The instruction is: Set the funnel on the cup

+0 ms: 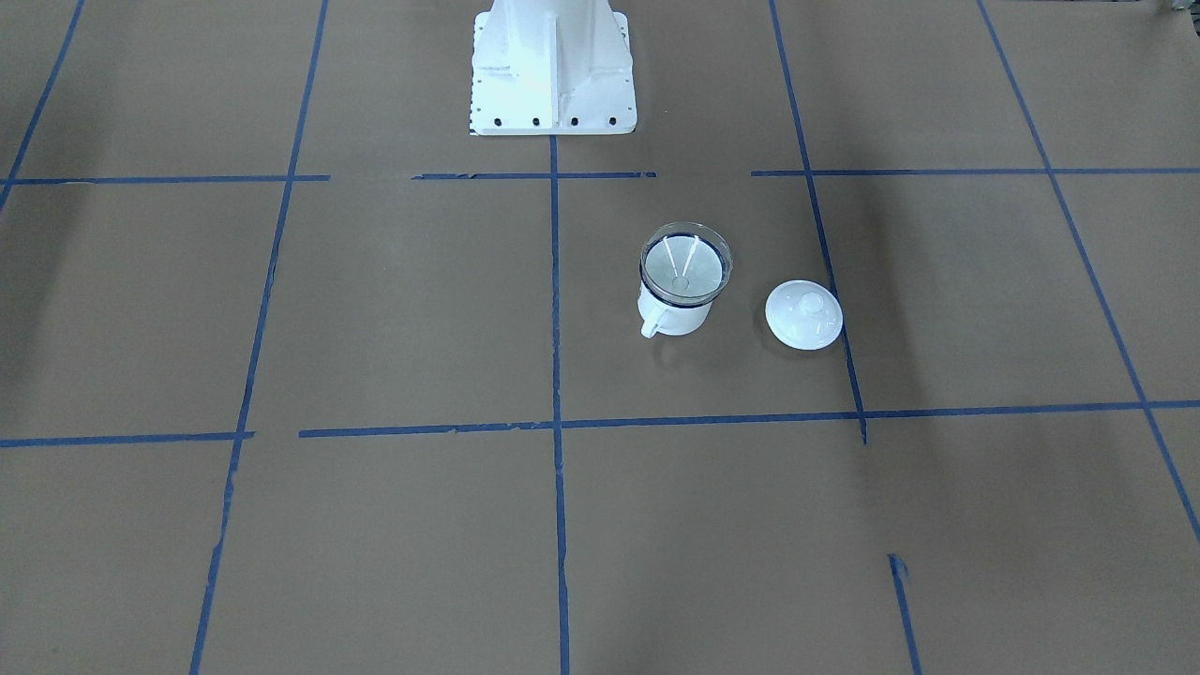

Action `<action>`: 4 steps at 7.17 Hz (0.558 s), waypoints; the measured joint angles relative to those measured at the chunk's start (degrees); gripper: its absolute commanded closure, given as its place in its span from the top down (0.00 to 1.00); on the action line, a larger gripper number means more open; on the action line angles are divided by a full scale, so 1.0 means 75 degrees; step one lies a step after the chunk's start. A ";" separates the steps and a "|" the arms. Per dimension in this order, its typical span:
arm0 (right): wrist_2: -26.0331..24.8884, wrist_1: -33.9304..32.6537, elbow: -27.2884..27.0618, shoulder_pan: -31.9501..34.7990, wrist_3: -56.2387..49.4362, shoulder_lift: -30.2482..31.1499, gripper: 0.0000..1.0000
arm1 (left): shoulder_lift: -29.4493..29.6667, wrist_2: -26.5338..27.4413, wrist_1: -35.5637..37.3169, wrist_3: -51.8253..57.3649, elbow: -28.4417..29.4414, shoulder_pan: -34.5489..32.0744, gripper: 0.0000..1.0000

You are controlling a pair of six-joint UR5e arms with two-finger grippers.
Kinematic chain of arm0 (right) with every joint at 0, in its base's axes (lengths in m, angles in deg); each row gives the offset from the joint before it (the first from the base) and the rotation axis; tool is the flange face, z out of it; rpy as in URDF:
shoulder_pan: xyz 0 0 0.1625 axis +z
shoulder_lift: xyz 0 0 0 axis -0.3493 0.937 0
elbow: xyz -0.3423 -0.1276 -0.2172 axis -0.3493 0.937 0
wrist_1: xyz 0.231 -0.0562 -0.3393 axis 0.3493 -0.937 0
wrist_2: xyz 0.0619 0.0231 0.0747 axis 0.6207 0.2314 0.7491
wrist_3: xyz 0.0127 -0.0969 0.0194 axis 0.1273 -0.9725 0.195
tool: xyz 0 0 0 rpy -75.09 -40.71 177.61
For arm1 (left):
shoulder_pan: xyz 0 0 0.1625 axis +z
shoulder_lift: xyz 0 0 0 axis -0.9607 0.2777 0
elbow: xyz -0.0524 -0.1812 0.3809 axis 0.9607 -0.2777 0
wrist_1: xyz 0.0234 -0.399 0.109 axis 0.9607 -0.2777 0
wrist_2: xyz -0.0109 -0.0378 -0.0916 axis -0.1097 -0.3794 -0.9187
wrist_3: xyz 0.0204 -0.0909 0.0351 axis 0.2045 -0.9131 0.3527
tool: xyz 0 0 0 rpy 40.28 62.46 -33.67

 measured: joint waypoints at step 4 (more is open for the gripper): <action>0.0000 0.0000 -0.0007 0.0000 0.0000 0.0000 1.00 | 0.0056 0.0002 0.0003 0.0000 -0.0001 -0.0119 1.00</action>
